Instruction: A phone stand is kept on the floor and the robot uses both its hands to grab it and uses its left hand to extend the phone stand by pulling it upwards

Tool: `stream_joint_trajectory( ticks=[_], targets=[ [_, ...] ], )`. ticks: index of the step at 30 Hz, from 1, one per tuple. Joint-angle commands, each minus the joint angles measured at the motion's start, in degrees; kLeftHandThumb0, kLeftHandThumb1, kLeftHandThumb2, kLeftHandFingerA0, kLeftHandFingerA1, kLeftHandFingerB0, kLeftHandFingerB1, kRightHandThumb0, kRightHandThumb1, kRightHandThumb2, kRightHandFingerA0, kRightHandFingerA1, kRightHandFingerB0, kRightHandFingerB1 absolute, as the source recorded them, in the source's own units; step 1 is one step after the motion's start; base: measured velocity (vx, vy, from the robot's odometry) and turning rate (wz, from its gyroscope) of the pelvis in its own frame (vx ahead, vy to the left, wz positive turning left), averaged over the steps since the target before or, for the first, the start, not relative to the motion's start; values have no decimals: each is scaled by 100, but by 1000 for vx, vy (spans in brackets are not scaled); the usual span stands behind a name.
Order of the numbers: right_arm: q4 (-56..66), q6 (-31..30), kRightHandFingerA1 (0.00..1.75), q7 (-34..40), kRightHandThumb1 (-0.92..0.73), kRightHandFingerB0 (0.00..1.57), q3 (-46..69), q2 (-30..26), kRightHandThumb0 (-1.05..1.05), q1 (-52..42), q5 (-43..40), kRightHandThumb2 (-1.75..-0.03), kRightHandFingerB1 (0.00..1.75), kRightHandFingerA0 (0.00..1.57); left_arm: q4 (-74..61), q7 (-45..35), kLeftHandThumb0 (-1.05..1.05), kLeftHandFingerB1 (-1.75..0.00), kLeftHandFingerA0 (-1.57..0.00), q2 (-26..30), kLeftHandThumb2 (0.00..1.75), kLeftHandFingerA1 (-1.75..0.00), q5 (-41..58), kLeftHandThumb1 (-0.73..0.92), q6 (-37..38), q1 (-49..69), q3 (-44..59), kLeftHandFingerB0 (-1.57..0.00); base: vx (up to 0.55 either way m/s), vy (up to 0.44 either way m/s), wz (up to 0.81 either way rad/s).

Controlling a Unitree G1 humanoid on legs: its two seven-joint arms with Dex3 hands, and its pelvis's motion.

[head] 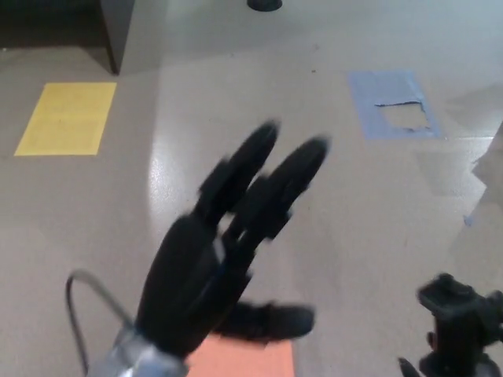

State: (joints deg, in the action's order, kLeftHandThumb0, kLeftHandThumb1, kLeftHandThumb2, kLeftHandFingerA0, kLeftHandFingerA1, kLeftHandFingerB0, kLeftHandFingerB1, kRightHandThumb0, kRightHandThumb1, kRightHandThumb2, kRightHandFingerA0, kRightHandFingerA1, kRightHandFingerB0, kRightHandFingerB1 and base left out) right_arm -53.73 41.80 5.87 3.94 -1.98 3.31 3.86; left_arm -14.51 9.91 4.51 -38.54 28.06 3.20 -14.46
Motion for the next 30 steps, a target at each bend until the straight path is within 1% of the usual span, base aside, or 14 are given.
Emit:
stream_joint_trajectory(
  ticks=[1,4,6,7,8,9,15,17,18,23,24,28,29,30],
  targets=[
    [2838,-740,65,-3784,-48,0,-656,-2267,-93,-2125,-1339,-90,72,0,1297,-129,-88,-18,0,704,112,-11,2703,75,1184,3850,1014,-4,0,0,0],
    [2978,-869,64,-3985,-46,0,-640,-2355,-92,-2358,-1625,-90,71,0,1802,-16,-85,-21,-2,672,94,-14,2608,70,1430,4002,1102,-1,0,0,0],
    [3084,-1010,76,-4036,-58,0,-641,-2392,-101,-2429,-1722,-59,71,0,1931,8,-87,-20,0,713,112,-12,2493,74,1444,4006,1162,-6,0,0,0],
    [3071,-992,79,-4040,-59,0,-653,-2398,-98,-2449,-1722,-60,67,0,1971,17,-84,-24,0,715,67,-17,2481,91,1473,4036,1170,-4,0,0,0],
    [3044,-958,79,-4041,-59,0,-664,-2400,-98,-2464,-1708,-60,67,0,2019,21,-84,-24,0,716,67,-17,2480,91,1512,4063,1176,-4,0,0,0],
    [3014,-958,79,-4045,-60,0,-671,-2383,-101,-2453,-1702,-62,67,0,2032,12,-82,-24,0,719,112,-16,2491,71,1539,4085,1183,-8,0,0,0],
    [3267,-1123,86,-4020,-60,0,-787,-2419,-102,-2630,-1716,-60,69,0,2219,-32,-87,-19,0,756,112,-12,2642,76,1920,4255,1276,-1,0,0,0],
    [3168,-817,69,-3811,-50,0,-686,-2270,-99,-2706,-1754,-91,67,0,2285,-74,-83,-21,0,757,112,-15,2823,74,2067,4326,1306,-4,0,0,0],
    [2980,-510,88,-3534,-64,0,-594,-2060,-102,-2689,-1713,-62,67,0,2348,-49,-81,-21,0,778,113,-17,2859,75,2167,4298,1362,-7,0,0,0],
    [2124,686,60,-2699,-65,0,-233,-1324,-99,-2877,-1564,-60,34,0,2881,182,-88,-19,-6,762,118,-18,2840,83,2753,4277,1626,-10,0,0,0],
    [2001,773,56,-2666,-51,0,-189,-1226,-93,-2894,-1600,-92,58,0,3042,184,-87,-21,-4,751,117,-20,2867,81,2868,4233,1649,-11,0,0,0],
    [1836,879,60,-2611,-51,0,-150,-1019,-89,-2901,-1603,-88,60,0,3173,-325,-85,-27,0,737,114,-22,3683,78,3034,4272,1525,-14,0,0,0],
    [1828,837,72,-2605,-63,0,-123,-984,-87,-2851,-1625,-58,43,0,3267,-328,-84,-27,0,725,114,-25,3718,78,3133,4254,1540,-14,0,0,0],
    [1823,830,60,-2616,-42,0,-91,-951,-67,-2813,-1680,-92,66,0,3312,-365,-74,-34,-1,715,112,-33,3777,72,3149,4253,1538,-6,0,0,0]
  ],
)
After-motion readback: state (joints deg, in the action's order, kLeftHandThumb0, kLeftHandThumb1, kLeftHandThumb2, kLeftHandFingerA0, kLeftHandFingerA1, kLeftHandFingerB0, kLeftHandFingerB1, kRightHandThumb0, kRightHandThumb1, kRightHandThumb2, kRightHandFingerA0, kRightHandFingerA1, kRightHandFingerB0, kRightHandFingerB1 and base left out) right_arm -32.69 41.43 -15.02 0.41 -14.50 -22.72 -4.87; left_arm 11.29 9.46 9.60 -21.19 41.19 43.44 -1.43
